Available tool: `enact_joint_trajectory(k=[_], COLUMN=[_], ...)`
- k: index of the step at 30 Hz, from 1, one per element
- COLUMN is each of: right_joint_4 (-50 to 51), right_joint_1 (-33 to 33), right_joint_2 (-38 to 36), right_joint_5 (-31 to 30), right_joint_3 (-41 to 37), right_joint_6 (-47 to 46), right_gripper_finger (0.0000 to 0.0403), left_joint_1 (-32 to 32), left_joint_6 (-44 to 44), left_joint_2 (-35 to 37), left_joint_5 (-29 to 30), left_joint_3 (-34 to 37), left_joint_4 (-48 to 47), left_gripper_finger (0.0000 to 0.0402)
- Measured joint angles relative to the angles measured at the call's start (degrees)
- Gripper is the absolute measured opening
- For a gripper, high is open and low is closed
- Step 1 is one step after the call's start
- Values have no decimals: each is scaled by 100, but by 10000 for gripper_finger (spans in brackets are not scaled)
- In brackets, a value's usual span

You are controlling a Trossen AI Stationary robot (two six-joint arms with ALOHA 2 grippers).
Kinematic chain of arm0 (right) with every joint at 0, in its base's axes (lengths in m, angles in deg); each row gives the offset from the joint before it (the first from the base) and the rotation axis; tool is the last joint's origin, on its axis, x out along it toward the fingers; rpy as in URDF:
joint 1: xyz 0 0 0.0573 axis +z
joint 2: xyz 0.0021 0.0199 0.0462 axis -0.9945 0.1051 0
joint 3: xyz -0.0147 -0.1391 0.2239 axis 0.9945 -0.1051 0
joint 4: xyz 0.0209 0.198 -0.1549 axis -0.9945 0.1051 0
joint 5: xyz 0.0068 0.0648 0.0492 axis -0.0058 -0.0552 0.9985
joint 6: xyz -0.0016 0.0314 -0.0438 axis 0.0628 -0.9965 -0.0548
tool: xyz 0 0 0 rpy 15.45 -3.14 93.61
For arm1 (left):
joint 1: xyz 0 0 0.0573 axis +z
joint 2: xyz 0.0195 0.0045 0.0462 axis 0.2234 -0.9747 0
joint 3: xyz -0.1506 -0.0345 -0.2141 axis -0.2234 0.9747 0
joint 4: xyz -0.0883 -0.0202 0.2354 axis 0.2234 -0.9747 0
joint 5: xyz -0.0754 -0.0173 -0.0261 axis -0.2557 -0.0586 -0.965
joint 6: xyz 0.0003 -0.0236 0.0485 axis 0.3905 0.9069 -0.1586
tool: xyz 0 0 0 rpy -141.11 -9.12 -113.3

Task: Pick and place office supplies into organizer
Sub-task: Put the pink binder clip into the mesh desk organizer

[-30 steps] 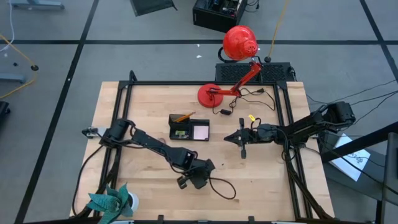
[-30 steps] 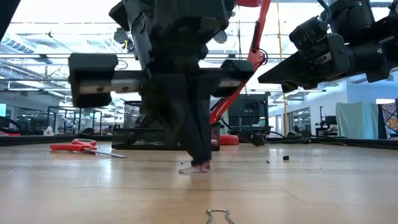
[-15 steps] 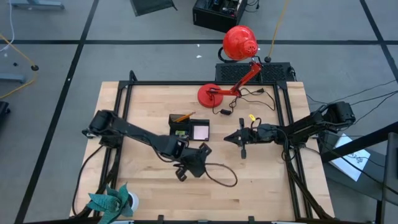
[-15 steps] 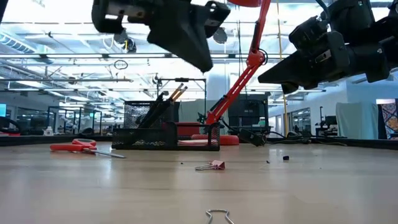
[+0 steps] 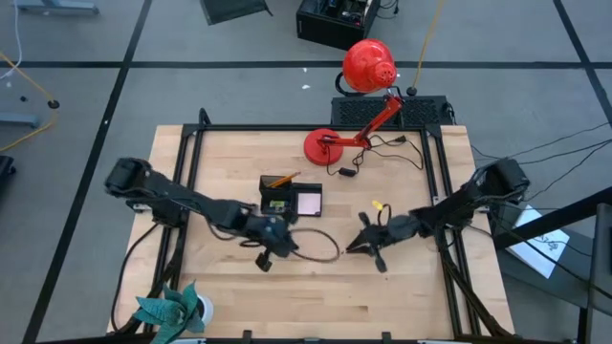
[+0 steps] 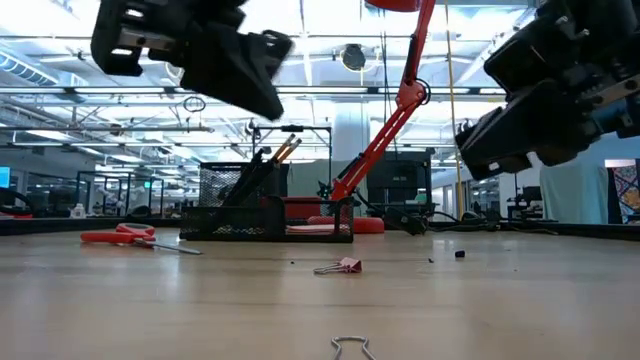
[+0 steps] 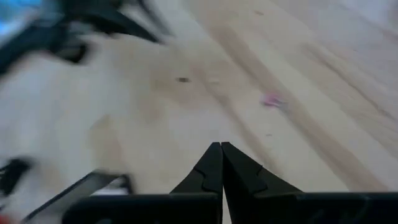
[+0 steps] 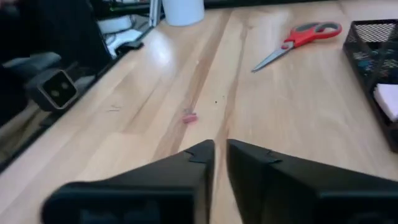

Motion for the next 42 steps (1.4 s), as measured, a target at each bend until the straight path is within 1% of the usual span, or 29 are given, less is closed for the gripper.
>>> enact_joint_trajectory(k=[3,6,8,10,12,14,17,22,26,30,35,42], right_joint_4=[10,32,246,600,894,971,902,877,908,1044,1300,1339], right_joint_1=[159,156,156,156,156,156,157,154,156,181,178,180], right_joint_2=[404,732,917,1105,1289,1537,1904,2479,2793,2942,2926,2928], right_joint_5=[-260,-269,-268,-259,-24,192,183,188,503,608,559,469], right_joint_3=[357,776,1062,1337,1552,1758,1970,2380,2795,3023,2963,2953], right_joint_6=[59,59,59,48,40,5,0,25,43,110,133,286], right_gripper_finger=[74,117,143,165,181,191,198,198,199,199,199,199], left_joint_1=[-15,-123,-265,-399,-487,-539,-575,-701,-840,-940,-973,-971], left_joint_6=[285,554,561,508,492,490,592,735,748,715,675,669], left_joint_2=[651,1217,1477,1764,1998,2232,2555,2989,3066,3063,3062,3062], left_joint_5=[553,1042,1303,1570,1840,2081,2180,2218,2216,2216,2216,2227], left_joint_3=[680,1348,1758,2145,2437,2710,2965,3202,3197,3195,3197,3195], left_joint_4=[816,1558,2091,2372,2661,2798,2818,2848,2866,2883,2904,2917], left_gripper_finger=[3,3,4,2,2,5,10,3,13,17,3,22])
